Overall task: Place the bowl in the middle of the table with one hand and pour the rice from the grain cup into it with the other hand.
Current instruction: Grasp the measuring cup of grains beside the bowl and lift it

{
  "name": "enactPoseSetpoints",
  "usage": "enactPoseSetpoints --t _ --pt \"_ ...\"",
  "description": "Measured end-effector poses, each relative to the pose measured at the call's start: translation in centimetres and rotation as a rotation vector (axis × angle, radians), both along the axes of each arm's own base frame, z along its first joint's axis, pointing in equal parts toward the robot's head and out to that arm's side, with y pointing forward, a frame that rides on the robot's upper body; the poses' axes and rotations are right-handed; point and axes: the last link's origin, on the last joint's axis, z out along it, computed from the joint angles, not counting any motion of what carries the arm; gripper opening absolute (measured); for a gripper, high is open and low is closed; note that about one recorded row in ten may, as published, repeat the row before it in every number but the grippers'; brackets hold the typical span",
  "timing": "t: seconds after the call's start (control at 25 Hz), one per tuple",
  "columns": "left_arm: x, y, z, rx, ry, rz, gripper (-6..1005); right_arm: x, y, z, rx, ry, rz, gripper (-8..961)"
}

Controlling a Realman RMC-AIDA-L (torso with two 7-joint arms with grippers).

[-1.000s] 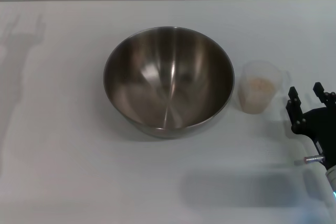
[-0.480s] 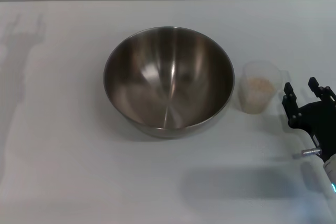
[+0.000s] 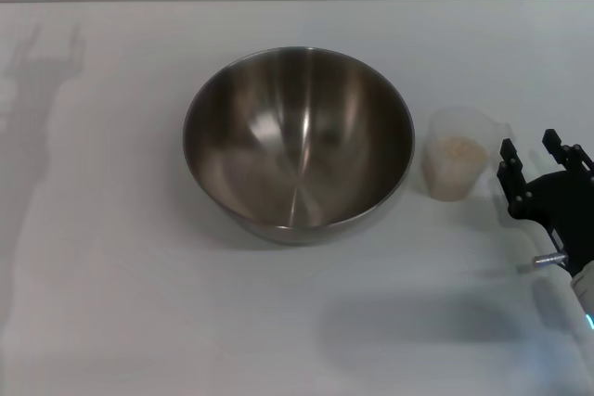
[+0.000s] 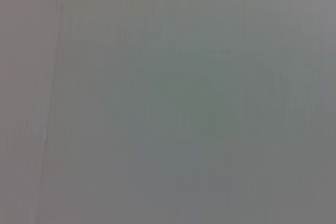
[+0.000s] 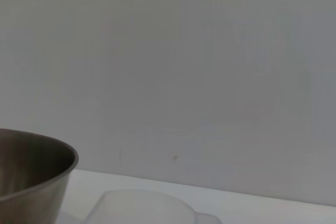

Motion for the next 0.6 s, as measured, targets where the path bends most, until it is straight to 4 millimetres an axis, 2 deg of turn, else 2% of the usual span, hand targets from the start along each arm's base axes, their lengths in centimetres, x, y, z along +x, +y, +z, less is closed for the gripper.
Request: enactPoseSetpoints --t 0.6 --pt "-0.1 -0.1 -0.1 0.01 -0.014 0.009 546 -0.2 1.2 -0.1 -0.022 -0.021 0.011 499"
